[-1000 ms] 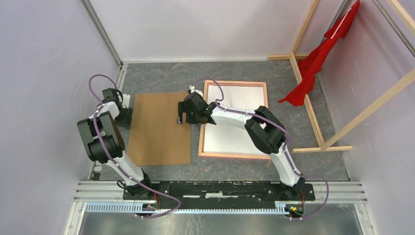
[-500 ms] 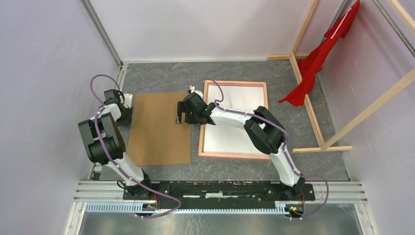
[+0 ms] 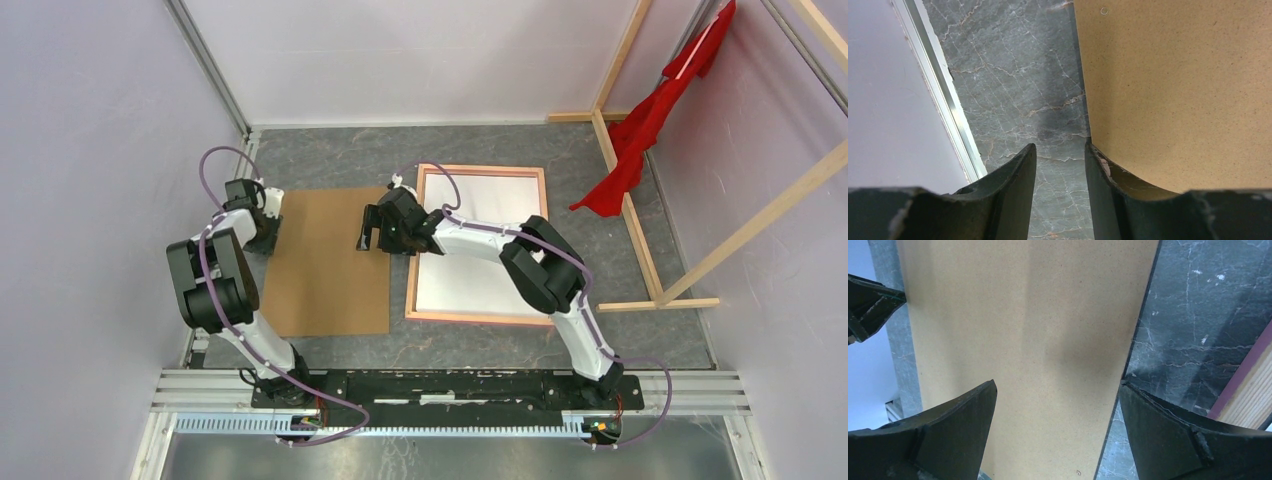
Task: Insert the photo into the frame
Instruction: Pick up the photo frame item at the center of the board.
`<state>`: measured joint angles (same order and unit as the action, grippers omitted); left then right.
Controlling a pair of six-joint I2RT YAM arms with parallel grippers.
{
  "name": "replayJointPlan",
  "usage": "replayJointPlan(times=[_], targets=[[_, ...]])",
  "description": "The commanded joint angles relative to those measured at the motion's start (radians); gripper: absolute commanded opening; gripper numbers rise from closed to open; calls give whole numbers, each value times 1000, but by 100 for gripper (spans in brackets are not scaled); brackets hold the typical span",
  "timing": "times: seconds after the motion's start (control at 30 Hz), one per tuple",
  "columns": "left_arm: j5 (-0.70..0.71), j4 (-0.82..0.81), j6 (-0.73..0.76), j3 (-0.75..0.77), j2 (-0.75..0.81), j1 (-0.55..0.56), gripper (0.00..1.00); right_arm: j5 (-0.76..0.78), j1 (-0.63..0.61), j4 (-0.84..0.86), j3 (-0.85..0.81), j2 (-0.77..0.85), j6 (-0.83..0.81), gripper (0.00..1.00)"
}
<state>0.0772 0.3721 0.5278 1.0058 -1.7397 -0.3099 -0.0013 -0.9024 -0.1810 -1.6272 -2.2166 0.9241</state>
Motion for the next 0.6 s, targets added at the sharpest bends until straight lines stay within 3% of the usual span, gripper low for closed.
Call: replayJointPlan(times=[0.0,0.27,0.57], targets=[[-163,103,0,-78,-92,58,49,-174,-28,272,67,81,94,98],[-171,119,0,-75,-100,81,46,-329,-41,613,170,209,201,97],[-169,134,14,-78,-102,80,45,-414,-46,995,266,208,350,95]])
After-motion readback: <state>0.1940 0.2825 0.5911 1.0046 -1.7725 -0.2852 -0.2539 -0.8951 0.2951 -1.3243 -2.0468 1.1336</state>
